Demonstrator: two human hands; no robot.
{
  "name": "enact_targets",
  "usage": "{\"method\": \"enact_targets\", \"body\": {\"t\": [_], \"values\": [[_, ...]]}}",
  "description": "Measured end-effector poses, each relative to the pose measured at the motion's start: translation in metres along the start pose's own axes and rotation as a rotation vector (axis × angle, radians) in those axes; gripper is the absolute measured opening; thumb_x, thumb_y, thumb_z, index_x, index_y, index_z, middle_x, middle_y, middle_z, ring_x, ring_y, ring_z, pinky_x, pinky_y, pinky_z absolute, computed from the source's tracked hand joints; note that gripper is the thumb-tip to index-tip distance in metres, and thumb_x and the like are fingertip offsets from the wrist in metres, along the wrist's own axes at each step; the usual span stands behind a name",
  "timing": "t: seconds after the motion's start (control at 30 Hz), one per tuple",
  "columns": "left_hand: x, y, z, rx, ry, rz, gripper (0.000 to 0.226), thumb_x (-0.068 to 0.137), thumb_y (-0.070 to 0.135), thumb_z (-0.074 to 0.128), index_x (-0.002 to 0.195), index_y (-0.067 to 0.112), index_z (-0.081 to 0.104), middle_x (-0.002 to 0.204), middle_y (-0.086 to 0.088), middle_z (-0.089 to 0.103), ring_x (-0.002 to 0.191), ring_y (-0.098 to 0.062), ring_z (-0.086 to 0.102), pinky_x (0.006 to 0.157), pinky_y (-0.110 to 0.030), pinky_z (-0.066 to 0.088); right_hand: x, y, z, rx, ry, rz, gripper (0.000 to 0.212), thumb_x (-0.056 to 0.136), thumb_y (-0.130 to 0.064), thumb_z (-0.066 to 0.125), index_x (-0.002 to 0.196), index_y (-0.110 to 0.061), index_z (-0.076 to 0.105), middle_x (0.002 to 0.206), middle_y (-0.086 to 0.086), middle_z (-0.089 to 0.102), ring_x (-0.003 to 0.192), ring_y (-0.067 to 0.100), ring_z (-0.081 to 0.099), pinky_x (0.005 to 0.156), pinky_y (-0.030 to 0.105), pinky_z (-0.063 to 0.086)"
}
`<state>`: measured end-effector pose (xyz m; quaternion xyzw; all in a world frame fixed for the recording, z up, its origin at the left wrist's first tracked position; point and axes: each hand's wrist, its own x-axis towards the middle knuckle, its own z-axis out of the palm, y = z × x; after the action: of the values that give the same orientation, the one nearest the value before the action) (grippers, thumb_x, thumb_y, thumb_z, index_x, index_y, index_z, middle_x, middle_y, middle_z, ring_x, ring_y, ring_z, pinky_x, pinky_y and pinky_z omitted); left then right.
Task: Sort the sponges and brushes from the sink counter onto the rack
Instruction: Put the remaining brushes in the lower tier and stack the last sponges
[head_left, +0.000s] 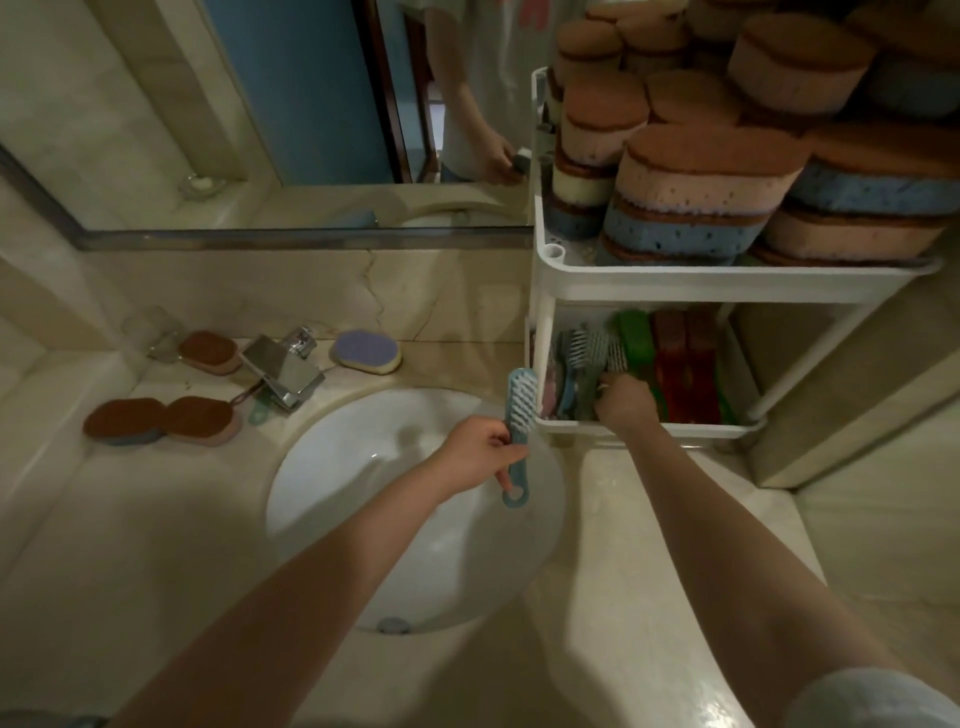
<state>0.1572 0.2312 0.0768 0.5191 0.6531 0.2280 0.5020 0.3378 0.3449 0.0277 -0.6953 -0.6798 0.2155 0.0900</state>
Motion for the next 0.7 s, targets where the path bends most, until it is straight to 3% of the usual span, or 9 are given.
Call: {"method": "enact_targets", "body": {"t": [0.07, 0.17, 0.27, 0.37, 0.47, 0.57, 0.63, 0.7], "values": [[0.0, 0.004, 0.006, 0.007, -0.014, 0.012, 0.016, 0.089, 0.011, 0.06, 0.073, 0.013, 0.057, 0.064, 0.0, 0.061, 0.04, -0.002, 0.059, 0.038, -0.01, 0.035, -0.004, 0.002, -0.003, 0.06, 0.048, -0.007, 0.02, 0.092, -0.011, 0.052, 0.107, -0.007, 0.065, 0.107, 0.014, 0.068, 0.096, 0.032, 0.064, 0.071, 0.028, 0.043], [0.004, 0.012, 0.017, 0.054, -0.024, 0.065, 0.018, 0.088, 0.008, 0.06, 0.072, 0.016, 0.055, 0.065, -0.001, 0.061, 0.041, -0.003, 0.059, 0.048, -0.019, 0.046, -0.017, 0.007, -0.012, 0.277, 0.171, 0.006, 0.028, 0.091, -0.013, 0.056, 0.118, -0.012, 0.063, 0.111, 0.012, 0.069, 0.101, 0.031, 0.064, 0.078, 0.028, 0.045], [0.014, 0.028, 0.031, 0.098, -0.009, 0.111, 0.008, 0.087, 0.008, 0.061, 0.082, 0.01, 0.055, 0.07, -0.001, 0.061, 0.042, -0.002, 0.058, 0.055, -0.025, 0.051, -0.036, 0.017, -0.023, 0.546, 0.212, 0.033, 0.018, 0.089, -0.014, 0.059, 0.104, -0.012, 0.067, 0.098, 0.008, 0.069, 0.091, 0.023, 0.062, 0.076, 0.027, 0.044], [0.029, 0.054, 0.045, 0.111, 0.033, 0.164, 0.015, 0.089, 0.009, 0.058, 0.077, 0.011, 0.05, 0.068, -0.005, 0.06, 0.047, -0.01, 0.059, 0.059, -0.028, 0.051, -0.058, 0.031, -0.034, 0.732, 0.05, 0.044, 0.014, 0.088, -0.008, 0.059, 0.08, -0.015, 0.068, 0.076, 0.003, 0.065, 0.067, 0.012, 0.059, 0.062, 0.024, 0.042], [0.045, 0.076, 0.058, 0.132, 0.088, 0.184, 0.019, 0.09, 0.011, 0.057, 0.074, 0.013, 0.047, 0.063, -0.001, 0.058, 0.048, -0.007, 0.057, 0.057, -0.026, 0.048, -0.075, 0.044, -0.044, 0.839, -0.17, 0.022, 0.02, 0.089, -0.005, 0.058, 0.078, -0.018, 0.069, 0.07, 0.002, 0.065, 0.051, 0.01, 0.052, 0.05, 0.022, 0.033], [0.055, 0.085, 0.069, 0.137, 0.1, 0.185, 0.014, 0.09, 0.013, 0.057, 0.077, 0.013, 0.051, 0.06, 0.001, 0.058, 0.043, 0.0, 0.054, 0.059, -0.025, 0.048, -0.079, 0.049, -0.045, 0.86, -0.157, -0.047, 0.019, 0.088, -0.006, 0.062, 0.074, -0.016, 0.068, 0.063, 0.003, 0.063, 0.046, 0.005, 0.051, 0.047, 0.019, 0.033], [0.059, 0.085, 0.075, 0.138, 0.123, 0.184, 0.007, 0.09, 0.014, 0.057, 0.084, 0.011, 0.058, 0.07, -0.001, 0.062, 0.059, -0.009, 0.06, 0.069, -0.027, 0.05, -0.074, 0.049, -0.043, 0.878, -0.086, -0.029, 0.021, 0.087, -0.004, 0.065, 0.067, -0.011, 0.065, 0.056, 0.005, 0.06, 0.04, 0.002, 0.046, 0.044, 0.017, 0.033], [0.063, 0.077, 0.075, 0.33, 0.16, 0.235, 0.018, 0.092, 0.02, 0.054, 0.1, 0.009, 0.065, 0.097, -0.006, 0.067, 0.087, -0.019, 0.062, 0.081, -0.03, 0.049, -0.064, 0.052, -0.041, 0.842, -0.019, 0.038, 0.024, 0.085, -0.004, 0.066, 0.062, -0.007, 0.064, 0.048, 0.001, 0.057, 0.037, 0.001, 0.043, 0.043, 0.018, 0.034]]}}
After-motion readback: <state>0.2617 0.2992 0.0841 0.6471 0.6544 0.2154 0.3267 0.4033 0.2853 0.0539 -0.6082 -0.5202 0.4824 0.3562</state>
